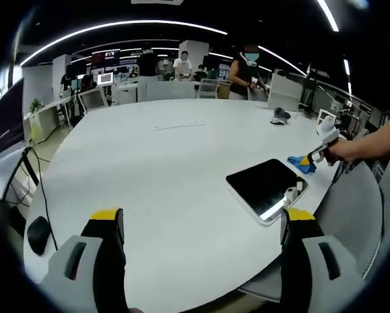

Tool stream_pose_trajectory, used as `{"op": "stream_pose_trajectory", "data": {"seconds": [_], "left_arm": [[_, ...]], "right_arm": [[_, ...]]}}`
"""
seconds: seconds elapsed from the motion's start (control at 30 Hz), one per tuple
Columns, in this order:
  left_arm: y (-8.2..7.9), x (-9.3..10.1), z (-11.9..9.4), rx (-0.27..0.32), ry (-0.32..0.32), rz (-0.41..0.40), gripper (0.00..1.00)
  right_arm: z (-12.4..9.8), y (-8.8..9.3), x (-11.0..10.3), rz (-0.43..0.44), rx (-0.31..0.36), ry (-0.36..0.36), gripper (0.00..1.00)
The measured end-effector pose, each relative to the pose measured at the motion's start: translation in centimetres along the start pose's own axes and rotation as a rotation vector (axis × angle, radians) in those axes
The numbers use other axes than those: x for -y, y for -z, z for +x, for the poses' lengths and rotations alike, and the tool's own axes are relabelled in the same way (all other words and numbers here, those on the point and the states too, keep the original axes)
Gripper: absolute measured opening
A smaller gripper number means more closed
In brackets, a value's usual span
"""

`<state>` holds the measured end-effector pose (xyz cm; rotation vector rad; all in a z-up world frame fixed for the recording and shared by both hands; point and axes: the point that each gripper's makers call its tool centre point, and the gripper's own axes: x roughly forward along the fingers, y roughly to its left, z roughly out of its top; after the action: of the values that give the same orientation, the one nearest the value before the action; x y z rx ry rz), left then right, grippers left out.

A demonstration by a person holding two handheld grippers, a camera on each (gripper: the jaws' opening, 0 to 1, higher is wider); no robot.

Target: Wipe the mirror surface with the cleaning cloth until all visible marks leave the cleaned area.

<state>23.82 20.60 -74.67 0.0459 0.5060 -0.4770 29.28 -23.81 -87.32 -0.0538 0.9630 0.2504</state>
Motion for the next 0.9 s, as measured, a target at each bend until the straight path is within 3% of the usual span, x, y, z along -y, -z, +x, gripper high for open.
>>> {"op": "stream_pose_trajectory", "data": {"seconds": [0.17, 0.27, 0.37, 0.47, 0.53, 0.67, 0.9], "left_arm": [[-0.6, -0.2, -0.1, 0.027, -0.007, -0.019, 0.99], [-0.3, -0.6, -0.4, 0.034, -0.016, 0.075, 0.99], [1.2, -0.6, -0.2, -0.032, 0.02, 0.023, 0.99], [0.1, -1.2, -0.2, -0.01, 0.001, 0.044, 0.99], [-0.9, -1.3, -0.3, 0.032, -0.003, -0.001, 0.99], [-0.7, -1.3, 0.0, 0.025, 0.0, 0.015, 0.99], [-0.7, -2.0, -0.6, 0.038, -0.043, 0.017, 0.99]], "right_arm": [[0.0, 0.0, -0.1, -0.023, -0.004, -0.008, 0.0], [0.0, 0.0, -0.1, 0.001, -0.007, -0.01, 0.0], [0.0, 0.0, -0.2, -0.002, -0.011, 0.002, 0.0], [0.0, 0.0, 0.0, 0.052, -0.001, 0.004, 0.0], [0.0, 0.0, 0.0, 0.061, -0.004, 0.006, 0.0], [-0.5, -1.3, 0.2, 0.161, 0.051, 0.002, 0.0], [-1.6, -4.0, -0.1, 0.108, 0.095, 0.001, 0.0]]}}
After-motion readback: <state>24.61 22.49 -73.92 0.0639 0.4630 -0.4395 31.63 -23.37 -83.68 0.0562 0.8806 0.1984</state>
